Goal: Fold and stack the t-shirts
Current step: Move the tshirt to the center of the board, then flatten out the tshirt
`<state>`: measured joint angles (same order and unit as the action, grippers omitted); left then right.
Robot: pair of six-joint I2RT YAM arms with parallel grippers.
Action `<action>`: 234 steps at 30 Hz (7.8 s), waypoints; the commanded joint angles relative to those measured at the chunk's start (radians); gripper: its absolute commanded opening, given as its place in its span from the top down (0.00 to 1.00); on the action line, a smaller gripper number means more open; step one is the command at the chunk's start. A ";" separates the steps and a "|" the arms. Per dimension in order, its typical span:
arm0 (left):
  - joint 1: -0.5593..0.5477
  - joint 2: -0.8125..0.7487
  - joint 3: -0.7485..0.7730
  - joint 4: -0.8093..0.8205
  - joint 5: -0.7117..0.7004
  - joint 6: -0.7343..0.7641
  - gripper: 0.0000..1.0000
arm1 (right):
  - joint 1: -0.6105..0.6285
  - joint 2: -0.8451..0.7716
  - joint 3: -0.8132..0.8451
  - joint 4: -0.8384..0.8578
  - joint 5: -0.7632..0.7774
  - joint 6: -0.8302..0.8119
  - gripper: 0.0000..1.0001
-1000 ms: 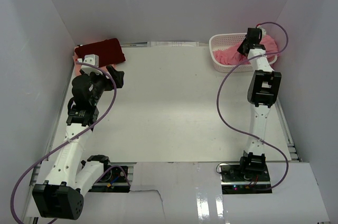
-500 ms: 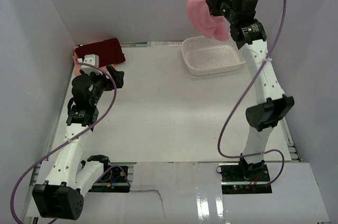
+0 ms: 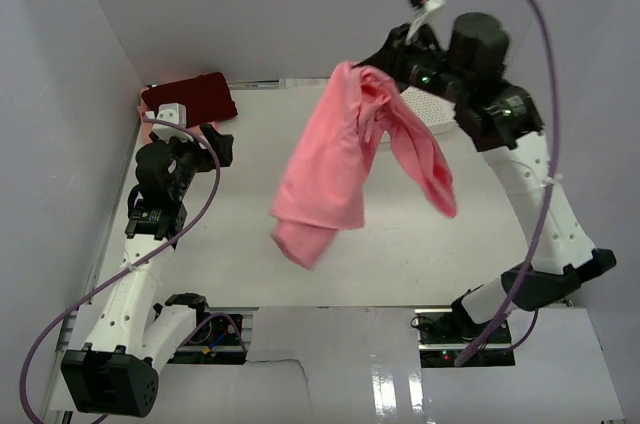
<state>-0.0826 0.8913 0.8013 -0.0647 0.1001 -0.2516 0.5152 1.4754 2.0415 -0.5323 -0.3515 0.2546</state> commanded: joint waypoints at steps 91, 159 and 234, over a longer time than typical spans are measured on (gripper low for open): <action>-0.005 0.011 0.036 -0.011 0.026 0.005 0.02 | -0.136 0.707 -0.003 -0.368 0.603 0.128 0.92; -0.026 0.054 0.035 -0.018 -0.019 0.035 0.02 | -0.290 0.579 -0.351 -0.199 0.614 -0.630 0.26; -0.048 0.064 0.036 -0.012 0.016 0.031 0.02 | -0.287 0.117 -0.659 -0.192 0.867 0.096 0.92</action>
<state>-0.1238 0.9916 0.8017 -0.0826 0.0978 -0.2115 0.2268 1.6421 1.4532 -0.6292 0.4301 0.2317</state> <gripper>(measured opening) 0.979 0.162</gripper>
